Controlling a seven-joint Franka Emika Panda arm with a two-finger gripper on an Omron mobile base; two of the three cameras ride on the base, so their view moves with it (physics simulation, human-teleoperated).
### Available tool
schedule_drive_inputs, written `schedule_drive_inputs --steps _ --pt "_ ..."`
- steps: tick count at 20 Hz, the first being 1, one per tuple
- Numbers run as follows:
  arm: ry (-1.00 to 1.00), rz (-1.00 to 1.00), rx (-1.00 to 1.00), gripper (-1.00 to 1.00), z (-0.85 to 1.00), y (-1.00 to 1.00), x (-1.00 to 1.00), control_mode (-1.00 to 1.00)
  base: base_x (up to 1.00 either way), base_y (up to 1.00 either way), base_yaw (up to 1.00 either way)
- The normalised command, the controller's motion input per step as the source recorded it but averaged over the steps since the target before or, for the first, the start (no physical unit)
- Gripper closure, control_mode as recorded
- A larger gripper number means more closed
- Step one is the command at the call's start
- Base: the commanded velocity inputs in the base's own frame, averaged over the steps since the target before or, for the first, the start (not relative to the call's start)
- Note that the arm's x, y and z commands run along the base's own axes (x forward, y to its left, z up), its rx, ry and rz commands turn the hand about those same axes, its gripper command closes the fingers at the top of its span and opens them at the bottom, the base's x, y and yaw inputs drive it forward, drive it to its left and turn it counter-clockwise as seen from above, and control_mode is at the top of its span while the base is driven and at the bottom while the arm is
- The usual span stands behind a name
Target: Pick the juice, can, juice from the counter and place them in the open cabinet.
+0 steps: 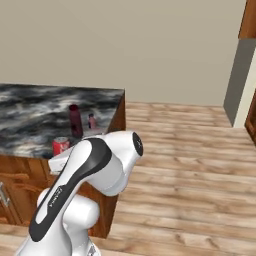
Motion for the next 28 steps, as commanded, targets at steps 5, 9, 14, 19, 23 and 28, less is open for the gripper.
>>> schedule_drive_inputs --steps 5,9,14,19,23,28 --pt "0.0 0.0 0.0 1.0 0.0 0.0 0.0 1.0 0.12 -0.64 0.01" --pt "0.0 0.0 0.0 1.0 0.0 0.0 0.0 1.0 0.19 -0.56 0.08" --pt "0.0 0.0 0.0 1.0 0.0 0.0 0.0 1.0 0.41 -0.47 0.09" --pt "0.0 0.0 0.0 1.0 0.0 0.0 0.0 1.0 0.56 -0.47 0.02" --pt "0.0 0.0 0.0 1.0 0.0 0.0 0.0 1.0 0.61 -0.44 0.02" --pt "0.0 0.0 0.0 1.0 0.0 0.0 0.0 1.0 0.61 -0.44 0.04"
